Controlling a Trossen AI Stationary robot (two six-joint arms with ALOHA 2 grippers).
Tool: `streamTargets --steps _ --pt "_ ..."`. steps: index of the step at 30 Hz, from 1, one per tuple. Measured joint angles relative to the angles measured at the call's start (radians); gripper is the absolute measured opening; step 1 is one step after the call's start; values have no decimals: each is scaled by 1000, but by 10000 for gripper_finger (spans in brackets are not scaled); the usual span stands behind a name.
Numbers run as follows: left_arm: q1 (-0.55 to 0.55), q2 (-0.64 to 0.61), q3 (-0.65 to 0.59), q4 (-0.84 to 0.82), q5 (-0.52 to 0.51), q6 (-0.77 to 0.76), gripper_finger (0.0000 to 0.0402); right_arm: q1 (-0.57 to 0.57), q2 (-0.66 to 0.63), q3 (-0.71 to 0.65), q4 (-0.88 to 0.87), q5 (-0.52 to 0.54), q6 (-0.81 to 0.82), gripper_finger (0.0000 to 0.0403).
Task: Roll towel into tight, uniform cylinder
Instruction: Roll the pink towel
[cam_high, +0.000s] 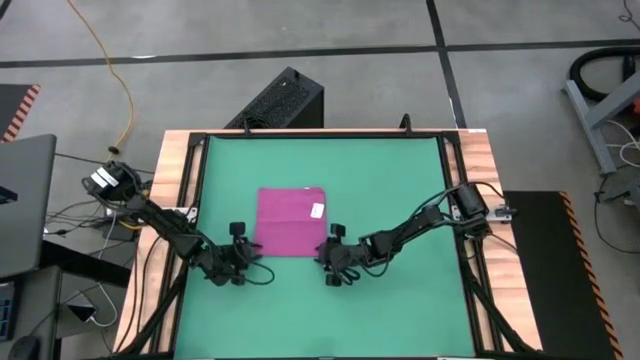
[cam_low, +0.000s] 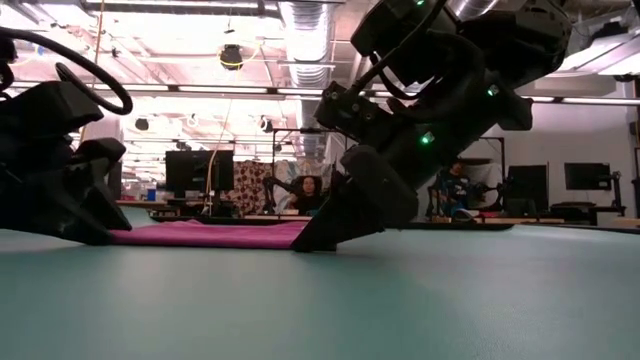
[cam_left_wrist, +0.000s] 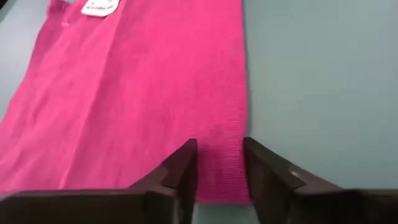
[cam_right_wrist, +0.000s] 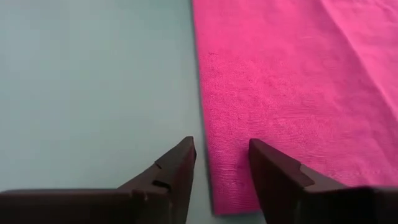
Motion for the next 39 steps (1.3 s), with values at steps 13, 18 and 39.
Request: streamTargets --steps 13,18,39 --pt "2 4 18 10 14 -9 3 28 -7 7 -34 55 67 29" --pt "3 5 67 10 33 -8 0 68 -43 10 -61 114 62 17" --pt "39 5 315 -216 -46 151 0 74 -235 12 -283 115 207 15"
